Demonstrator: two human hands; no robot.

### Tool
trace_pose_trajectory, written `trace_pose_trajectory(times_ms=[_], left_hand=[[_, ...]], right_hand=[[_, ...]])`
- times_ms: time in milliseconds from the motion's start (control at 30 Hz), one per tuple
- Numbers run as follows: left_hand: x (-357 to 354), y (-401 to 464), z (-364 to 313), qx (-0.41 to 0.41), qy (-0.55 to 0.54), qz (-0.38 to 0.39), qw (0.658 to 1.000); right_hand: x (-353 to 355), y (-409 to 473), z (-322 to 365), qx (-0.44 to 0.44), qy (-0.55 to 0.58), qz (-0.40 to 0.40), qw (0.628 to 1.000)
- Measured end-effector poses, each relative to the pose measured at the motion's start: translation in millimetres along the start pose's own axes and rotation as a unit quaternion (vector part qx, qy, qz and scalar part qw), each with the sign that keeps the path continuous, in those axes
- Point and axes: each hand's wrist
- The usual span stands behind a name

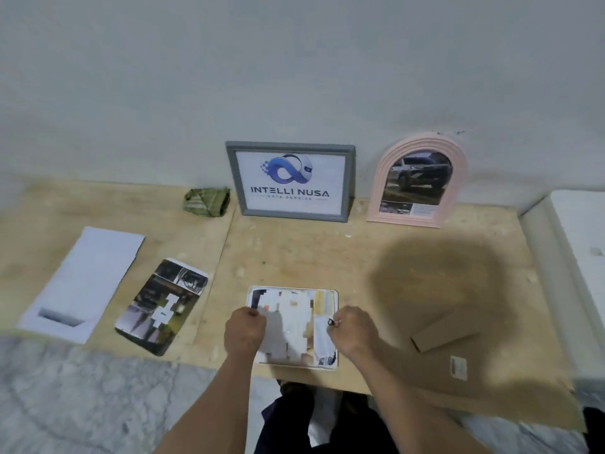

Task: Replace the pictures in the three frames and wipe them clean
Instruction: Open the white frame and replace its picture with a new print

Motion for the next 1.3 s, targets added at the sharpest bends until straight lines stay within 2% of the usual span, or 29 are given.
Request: trace_pose_trajectory(times_ms=[67, 233, 333, 433, 567, 667, 867, 1033, 1200, 1300], left_hand=[[5, 7, 9, -0.002, 0.009, 0.001, 1.000], [6, 13, 27, -0.022, 0.042, 0.001, 0.999], [8, 15, 24, -0.020, 0.055, -0.015, 0.998], [5, 16, 17, 0.004, 0.006, -0.013, 1.000], [0, 18, 16, 0.031, -0.033, -0.021, 0.999], [-3, 18, 16, 0.032, -0.008, -0.016, 0.999], [-9, 10, 14, 0.013, -0.007, 0.024, 1.000], [-5, 5, 19, -0.008, -0.067, 0.065, 0.996], [1, -3, 30, -0.011, -0.096, 0.050, 0.994], [-1, -6, 36, -0.011, -0.104, 0.066, 0.992]], right_hand=[[-5, -3, 6, -0.018, -0.010, 0.028, 0.999], [-20, -8, 33, -0.081, -0.010, 0.035, 0.996], [-32, -13, 46, -0.116, -0.008, -0.008, 0.993], [-40, -12, 51, -0.164, 0.015, -0.046, 0.985], [-50, -6, 44, -0.217, 0.136, -0.081, 0.963], [-44, -6, 37, -0.198, 0.194, -0.083, 0.957], [-31, -9, 28, -0.146, 0.288, -0.027, 0.946], [-13, -13, 19, -0.137, 0.425, -0.010, 0.895], [-3, -16, 12, -0.104, 0.397, -0.023, 0.911], [-3, -13, 14, -0.119, 0.385, -0.018, 0.915]])
Point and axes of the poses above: each hand's wrist, its own y-axis towards the middle knuckle, its own x-axis out of the back of the hand, z = x × y, and after that the axes turned 5 degrees about y, right-handed
